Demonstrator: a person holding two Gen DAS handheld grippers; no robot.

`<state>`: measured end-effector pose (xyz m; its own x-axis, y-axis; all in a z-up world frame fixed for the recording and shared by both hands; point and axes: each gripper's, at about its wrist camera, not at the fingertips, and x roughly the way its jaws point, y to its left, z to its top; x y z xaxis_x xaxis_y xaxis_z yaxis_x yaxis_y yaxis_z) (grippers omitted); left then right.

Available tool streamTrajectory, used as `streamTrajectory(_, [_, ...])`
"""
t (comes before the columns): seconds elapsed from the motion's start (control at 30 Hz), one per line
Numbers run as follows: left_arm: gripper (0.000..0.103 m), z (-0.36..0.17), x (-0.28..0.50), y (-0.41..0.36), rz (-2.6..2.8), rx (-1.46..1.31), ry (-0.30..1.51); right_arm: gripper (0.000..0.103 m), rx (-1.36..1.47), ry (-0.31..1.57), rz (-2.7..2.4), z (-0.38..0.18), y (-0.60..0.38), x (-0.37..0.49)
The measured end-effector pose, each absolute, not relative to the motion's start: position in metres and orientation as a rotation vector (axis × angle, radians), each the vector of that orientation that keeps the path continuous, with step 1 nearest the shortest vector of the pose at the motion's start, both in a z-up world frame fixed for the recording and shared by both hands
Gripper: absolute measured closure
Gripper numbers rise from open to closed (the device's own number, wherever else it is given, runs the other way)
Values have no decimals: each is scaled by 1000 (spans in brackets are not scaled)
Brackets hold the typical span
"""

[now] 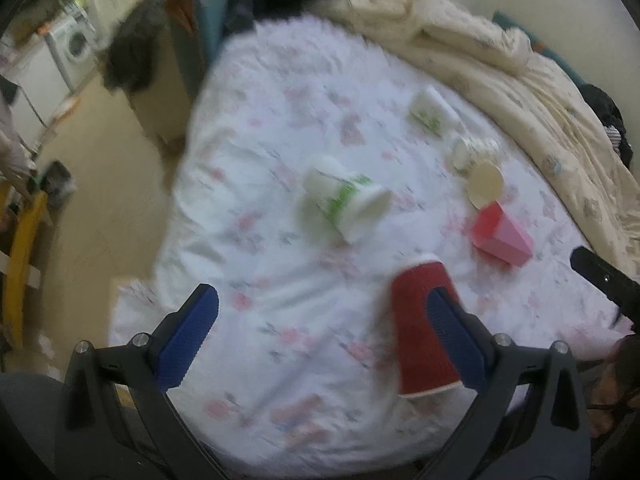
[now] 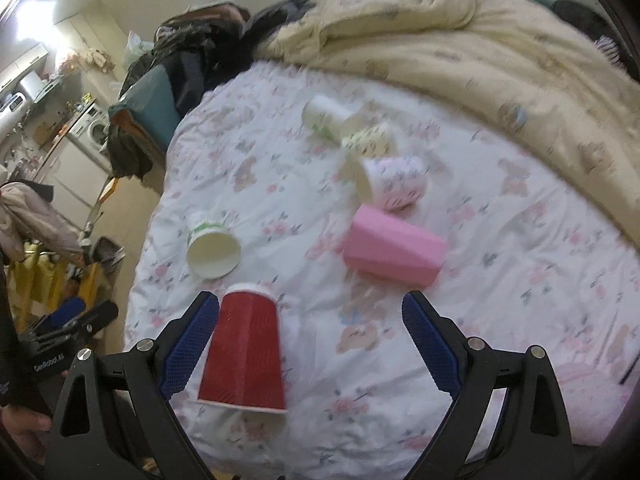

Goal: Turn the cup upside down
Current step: 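Close the left tool on the red cup while the right tool holds it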

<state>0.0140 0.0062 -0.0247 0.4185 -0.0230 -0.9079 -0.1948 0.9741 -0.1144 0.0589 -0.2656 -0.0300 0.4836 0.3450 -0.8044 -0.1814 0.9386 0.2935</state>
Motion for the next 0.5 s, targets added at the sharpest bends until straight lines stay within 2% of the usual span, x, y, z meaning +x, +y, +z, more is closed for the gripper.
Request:
streamTrajectory(0.2, [1, -45, 50, -38, 58, -269, 1278, 8, 249, 1044, 280, -32, -285, 64])
streamTrajectory(0.5, [5, -109, 86, -74, 84, -273, 1479, 8, 354, 1071, 278, -35, -313, 67])
